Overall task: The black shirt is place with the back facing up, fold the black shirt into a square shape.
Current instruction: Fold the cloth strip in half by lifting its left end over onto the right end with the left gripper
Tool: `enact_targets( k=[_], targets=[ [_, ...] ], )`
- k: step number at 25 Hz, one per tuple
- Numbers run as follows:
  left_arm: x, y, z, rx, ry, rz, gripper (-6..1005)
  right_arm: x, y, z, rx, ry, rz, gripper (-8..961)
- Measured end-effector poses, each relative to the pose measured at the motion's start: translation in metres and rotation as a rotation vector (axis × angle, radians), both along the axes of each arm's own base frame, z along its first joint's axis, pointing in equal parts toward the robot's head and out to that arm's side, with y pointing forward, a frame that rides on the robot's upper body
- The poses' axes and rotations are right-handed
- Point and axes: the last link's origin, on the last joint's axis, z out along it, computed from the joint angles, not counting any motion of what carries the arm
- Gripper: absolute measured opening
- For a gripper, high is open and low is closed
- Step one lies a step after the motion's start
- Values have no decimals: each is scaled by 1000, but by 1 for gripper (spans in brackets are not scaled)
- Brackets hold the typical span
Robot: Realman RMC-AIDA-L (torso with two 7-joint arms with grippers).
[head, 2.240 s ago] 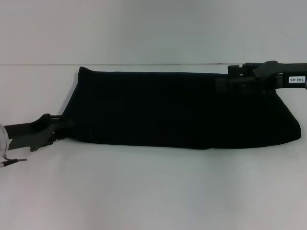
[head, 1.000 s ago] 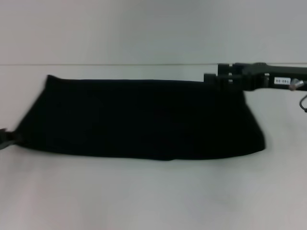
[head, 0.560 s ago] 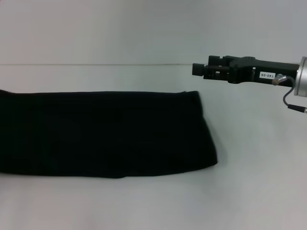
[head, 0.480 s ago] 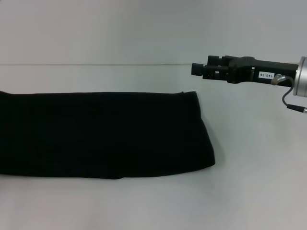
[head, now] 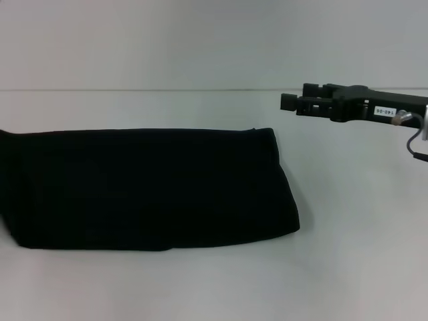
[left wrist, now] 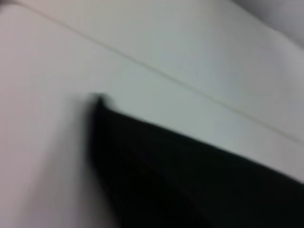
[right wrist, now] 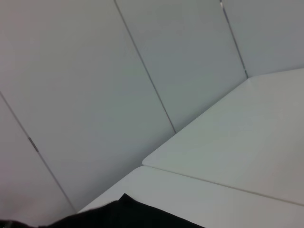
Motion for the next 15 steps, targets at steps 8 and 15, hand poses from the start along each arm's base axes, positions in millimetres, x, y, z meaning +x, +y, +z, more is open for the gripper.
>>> enact_targets(
  k=[8, 15],
  targets=[
    [132, 72, -57, -259, -241, -335, 33, 23, -6, 16, 47, -32, -25, 904],
    [236, 98, -171, -408, -347, -500, 33, 43, -13, 41, 75, -32, -44, 899]
  ],
)
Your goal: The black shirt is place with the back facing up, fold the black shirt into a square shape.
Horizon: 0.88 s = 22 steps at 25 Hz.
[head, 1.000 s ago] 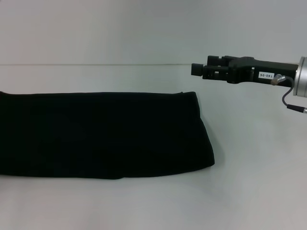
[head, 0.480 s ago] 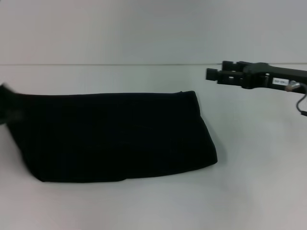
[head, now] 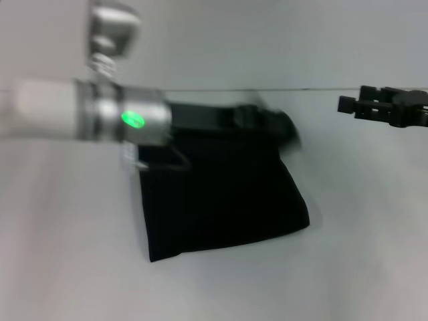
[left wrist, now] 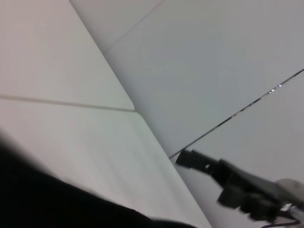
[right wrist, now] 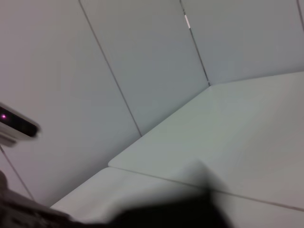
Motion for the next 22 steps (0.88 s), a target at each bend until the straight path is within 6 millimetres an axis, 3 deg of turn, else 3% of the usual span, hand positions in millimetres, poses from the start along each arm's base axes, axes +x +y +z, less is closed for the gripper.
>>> enact_targets(
  k=[4, 8, 12, 17, 22],
  targets=[
    [-2, -8, -55, 13, -46, 77, 34, 5, -4, 3, -3, 3, -4, 896],
    [-22, -23, -72, 130, -159, 142, 34, 6, -6, 3, -10, 5, -2, 893],
    [-23, -39, -67, 140, -299, 133, 119, 6, -8, 2, -24, 14, -6, 890],
    [-16, -57, -38, 109, -490, 30, 242, 10, -9, 2, -61, 21, -53, 887],
    [-36, -62, -13, 135, -505, 11, 425, 14, -7, 7, -108, 26, -146, 883]
  ],
)
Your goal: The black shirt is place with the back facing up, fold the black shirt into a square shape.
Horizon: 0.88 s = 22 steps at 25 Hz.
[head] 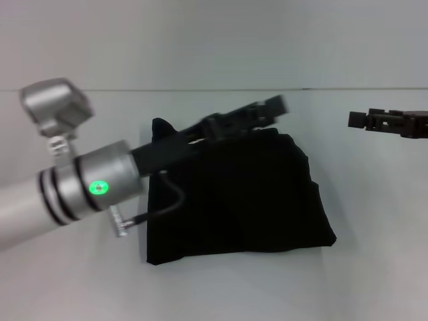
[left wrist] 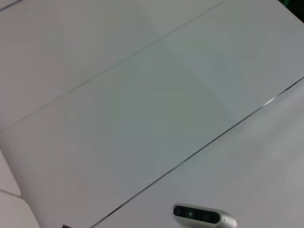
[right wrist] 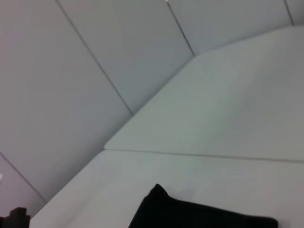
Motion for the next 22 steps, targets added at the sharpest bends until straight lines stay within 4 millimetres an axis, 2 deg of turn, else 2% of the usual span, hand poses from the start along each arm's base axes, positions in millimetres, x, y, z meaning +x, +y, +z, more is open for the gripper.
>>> enact_targets(
  k=[3, 7, 10, 17, 22],
  targets=[
    [-21, 5, 13, 61, 53, 54, 573, 1, 4, 0, -24, -4, -52, 881],
    [-56, 25, 28, 170, 214, 192, 751, 5, 14, -13, -84, -53, -182, 879],
    [-65, 33, 31, 205, 273, 239, 870, 7, 17, -19, -96, -65, -217, 876],
    [-87, 68, 44, 305, 489, 384, 950, 4, 22, -28, -111, -57, -258, 872],
    [-90, 93, 37, 259, 662, 502, 940, 3, 23, -30, -105, -51, -260, 868]
  ],
)
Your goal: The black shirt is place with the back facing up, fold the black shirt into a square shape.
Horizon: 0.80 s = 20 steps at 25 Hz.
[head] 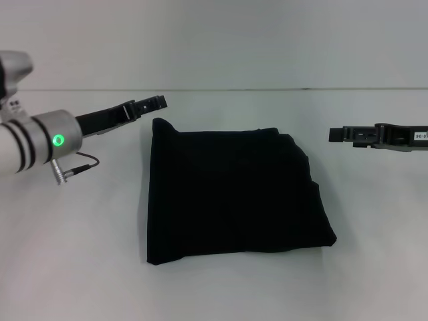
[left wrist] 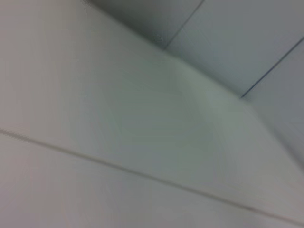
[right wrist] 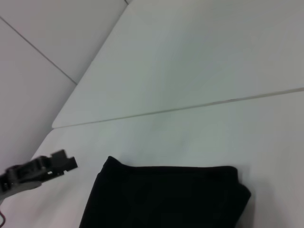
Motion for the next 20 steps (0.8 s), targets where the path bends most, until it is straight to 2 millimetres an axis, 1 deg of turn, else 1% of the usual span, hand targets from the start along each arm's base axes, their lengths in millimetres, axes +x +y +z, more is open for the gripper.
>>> enact_targets(
  k=[5, 9, 16, 20],
  targets=[
    [11, 15, -14, -32, 133, 42, 930, 1, 1, 0, 10, -8, 1, 865],
    [14, 20, -21, -18, 196, 54, 922, 2, 2, 0, 17, -15, -1, 862],
    [17, 17, -34, -53, 220, 47, 909, 2, 4, 3, 22, -24, -1, 820],
    [21, 15, -40, -72, 219, 34, 901, 3, 4, 4, 23, -26, -2, 818]
  ],
)
